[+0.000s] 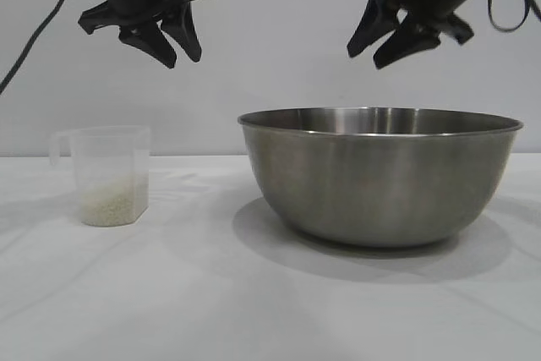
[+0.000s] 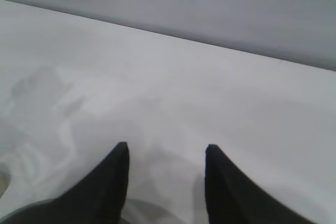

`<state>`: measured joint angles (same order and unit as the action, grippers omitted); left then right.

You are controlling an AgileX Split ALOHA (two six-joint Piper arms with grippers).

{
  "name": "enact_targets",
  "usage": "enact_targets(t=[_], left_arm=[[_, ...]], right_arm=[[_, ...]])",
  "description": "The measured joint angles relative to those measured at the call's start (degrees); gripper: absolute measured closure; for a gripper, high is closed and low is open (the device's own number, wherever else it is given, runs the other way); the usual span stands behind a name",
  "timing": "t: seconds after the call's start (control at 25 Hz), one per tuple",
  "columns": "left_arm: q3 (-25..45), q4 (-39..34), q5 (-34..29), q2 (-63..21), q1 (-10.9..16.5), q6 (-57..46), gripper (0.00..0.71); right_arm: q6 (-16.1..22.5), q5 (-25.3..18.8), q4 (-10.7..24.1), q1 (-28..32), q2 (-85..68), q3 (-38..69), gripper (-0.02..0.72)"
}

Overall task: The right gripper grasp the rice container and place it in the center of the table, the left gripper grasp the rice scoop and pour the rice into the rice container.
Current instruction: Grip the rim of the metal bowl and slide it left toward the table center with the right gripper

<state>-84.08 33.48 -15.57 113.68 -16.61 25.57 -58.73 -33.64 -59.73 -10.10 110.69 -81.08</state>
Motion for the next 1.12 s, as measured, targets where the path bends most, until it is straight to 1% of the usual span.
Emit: enact_targets(t=[0.08, 0.16, 0.2, 0.28, 0.36, 0.4, 0.44, 0.56, 0.64, 0.72, 1.04, 1.08, 1.12], left_arm=[[0.0, -0.25, -0.78, -0.36, 0.0, 0.11, 0.494], [0.0, -0.35, -1.61, -0.62, 0.0, 0.98, 0.494], [0.0, -0.47, -2.09, -0.62, 0.0, 1.52, 0.494], [0.0, -0.47, -3.07, -0.62, 0.0, 2.19, 0.494], [0.0, -0.6, -4.02, -0.62, 0.0, 2.37, 0.494], [0.0, -0.69, -4.45, -0.62, 0.0, 2.51, 0.494], [0.0, -0.72, -4.88, -0.62, 0.0, 2.51, 0.494], [0.0, -1.13, -5.38, -0.62, 0.0, 2.57, 0.494], [0.0, -1.25, -5.38, -0.62, 0.0, 2.57, 0.494], [0.0, -1.38, -5.48, -0.62, 0.0, 2.57, 0.494], [0.0, -1.38, -5.48, -0.62, 0.0, 2.57, 0.494], [0.0, -1.38, -5.48, -0.62, 0.0, 2.57, 0.494], [0.0, -1.38, -5.48, -0.62, 0.0, 2.57, 0.494]], right_arm=[[8.71, -1.73, 8.95, 0.0, -2.81, 0.0, 0.376], [17.76, -4.97, 17.98, 0.0, -4.73, 0.0, 0.376], [21.6, -7.39, 21.25, 0.0, -5.33, 0.0, 0.376], [27.33, -12.46, 27.92, 0.0, -6.03, 0.0, 0.376], [31.56, -17.82, 32.81, 0.0, -6.02, 0.0, 0.376], [33.4, -19.56, 35.14, 0.0, -6.02, 0.0, 0.376], [34.98, -21.14, 37.65, 0.0, -6.02, 0.0, 0.376], [38.85, -23.99, 42.83, 0.0, -6.02, 0.0, 0.376], [40.76, -24.78, 45.44, 0.0, -6.02, 0.0, 0.376], [41.61, -25.2, 46.6, 0.0, -5.31, 0.0, 0.376], [42.37, -27.98, 46.6, 0.0, 1.69, 0.0, 0.376], [42.37, -28.03, 46.6, 0.0, 2.15, 0.0, 0.433], [42.41, -28.13, 46.49, 0.0, 2.41, 0.0, 0.435]])
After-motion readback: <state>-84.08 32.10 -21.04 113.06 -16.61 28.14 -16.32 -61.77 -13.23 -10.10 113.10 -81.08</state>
